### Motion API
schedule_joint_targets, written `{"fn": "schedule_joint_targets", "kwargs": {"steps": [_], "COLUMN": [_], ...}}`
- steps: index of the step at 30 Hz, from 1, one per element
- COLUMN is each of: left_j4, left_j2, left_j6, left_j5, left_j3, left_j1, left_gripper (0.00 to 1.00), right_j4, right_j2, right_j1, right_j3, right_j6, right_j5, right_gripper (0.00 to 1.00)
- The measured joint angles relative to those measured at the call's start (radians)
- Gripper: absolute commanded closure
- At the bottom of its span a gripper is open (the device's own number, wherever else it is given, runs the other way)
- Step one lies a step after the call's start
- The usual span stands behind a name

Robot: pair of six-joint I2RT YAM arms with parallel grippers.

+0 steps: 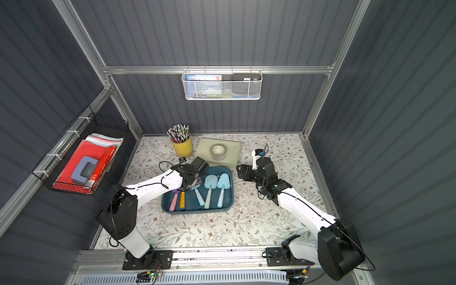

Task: Take the shovel out of the storage box
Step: Pick up the shovel from the storage box.

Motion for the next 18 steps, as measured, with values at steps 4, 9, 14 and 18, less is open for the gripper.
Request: {"fn": "schedule_joint_targets", "kwargs": {"steps": [4, 9, 14, 18], "left_j4": [0.067, 0.142, 0.178, 0.205], "left_j2": [-0.019, -0.048, -0.03, -0.027], "left_j6": [0.05, 0.125, 0.174, 0.201], "left_j5": [0.01, 0.026, 0.057, 0.077], "left_j3": [-0.054, -0.069, -0.035, -0.023], "left_j1": [0.088, 0.149, 0.143, 0.141], "left_gripper": [0.35, 0.35, 0.38, 0.43], "right_j4": [0.001, 0.021, 0.027, 0.032], "right_j2": [0.018, 0.034, 0.06, 0.073], "right_j1": [0.008, 0.02, 0.031, 0.038], "right_j3": [0.0, 0.0, 0.0, 0.0], "right_j6": [0.001, 0.008, 0.009, 0.011], "right_j5": [0.0, 0.0, 0.0, 0.0], "right_gripper": [0.22, 0.23, 0.23, 0.23]}}
